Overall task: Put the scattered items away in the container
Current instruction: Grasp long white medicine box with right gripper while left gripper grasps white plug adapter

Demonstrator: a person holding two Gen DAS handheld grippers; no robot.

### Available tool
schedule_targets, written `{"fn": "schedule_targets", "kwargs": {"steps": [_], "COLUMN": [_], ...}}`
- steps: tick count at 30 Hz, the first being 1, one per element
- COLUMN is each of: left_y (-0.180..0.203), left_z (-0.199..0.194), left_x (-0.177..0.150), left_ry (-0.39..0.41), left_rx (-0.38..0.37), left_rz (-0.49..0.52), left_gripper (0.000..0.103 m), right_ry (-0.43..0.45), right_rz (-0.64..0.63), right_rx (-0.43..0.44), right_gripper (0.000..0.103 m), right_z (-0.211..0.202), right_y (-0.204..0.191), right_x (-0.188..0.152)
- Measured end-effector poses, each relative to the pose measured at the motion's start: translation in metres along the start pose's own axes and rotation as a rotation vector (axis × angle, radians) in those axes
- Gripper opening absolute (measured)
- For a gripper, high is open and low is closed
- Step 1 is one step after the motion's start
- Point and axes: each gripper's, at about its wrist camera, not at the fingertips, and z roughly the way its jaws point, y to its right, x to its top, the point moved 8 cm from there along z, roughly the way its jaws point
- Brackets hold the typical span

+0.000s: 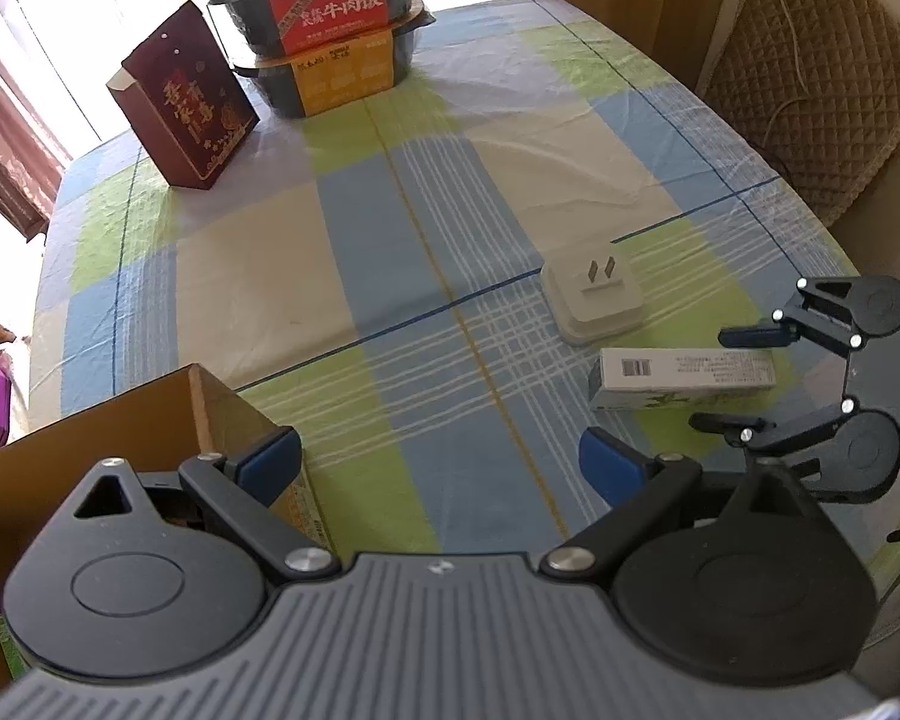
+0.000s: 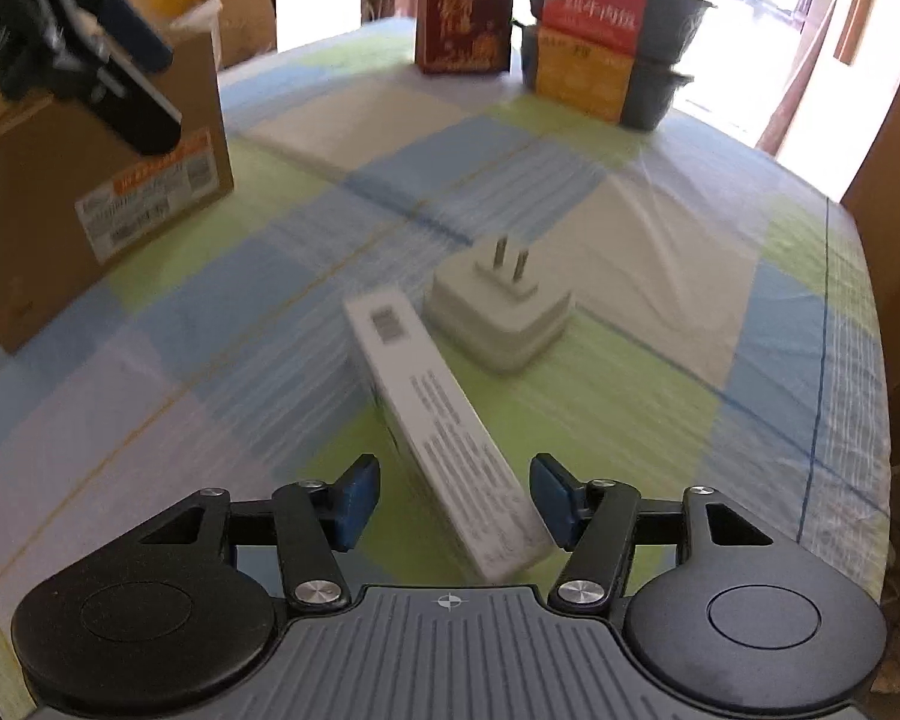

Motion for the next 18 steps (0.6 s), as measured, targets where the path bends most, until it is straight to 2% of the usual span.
{"fn": "schedule_targets", "kwargs": {"steps": [1, 2, 3, 4, 7, 12, 14, 18], "left_y": [0.001, 0.002, 0.004, 0.005, 0.012, 0.027, 0.037, 0.060], "left_z": [0.001, 0.002, 0.002, 0.003, 0.005, 0.018, 0.026, 0.048], "left_x": [0.001, 0.001, 0.002, 0.004, 0.008, 0.016, 0.021, 0.037], "left_ry": [0.000, 0.000, 0.002, 0.002, 0.006, 0.001, -0.004, -0.008], "left_rx": [-0.002, -0.004, -0.008, -0.013, -0.024, -0.046, -0.061, -0.109], "left_rz": [0.002, 0.005, 0.007, 0.009, 0.017, 0.027, 0.026, -0.006], "left_gripper": [0.098, 0.097, 0.097, 0.097, 0.097, 0.097, 0.097, 0.098], "right_ry": [-0.014, -0.028, -0.051, -0.067, -0.115, -0.205, -0.211, -0.186], "right_rz": [0.005, 0.010, 0.039, 0.075, 0.124, 0.322, 0.381, 0.462], "right_rx": [-0.002, -0.004, 0.007, 0.022, -0.014, -0.120, -0.162, -0.189], "right_gripper": [0.051, 0.038, 0.030, 0.029, 0.029, 0.029, 0.029, 0.029], "right_z": [0.000, -0.001, -0.002, -0.005, -0.015, -0.036, -0.041, -0.041], "right_y": [0.001, 0.002, 0.004, 0.006, 0.011, 0.031, 0.040, 0.053], "right_x": [-0.003, -0.007, -0.011, -0.016, -0.031, -0.065, -0.075, -0.076]}}
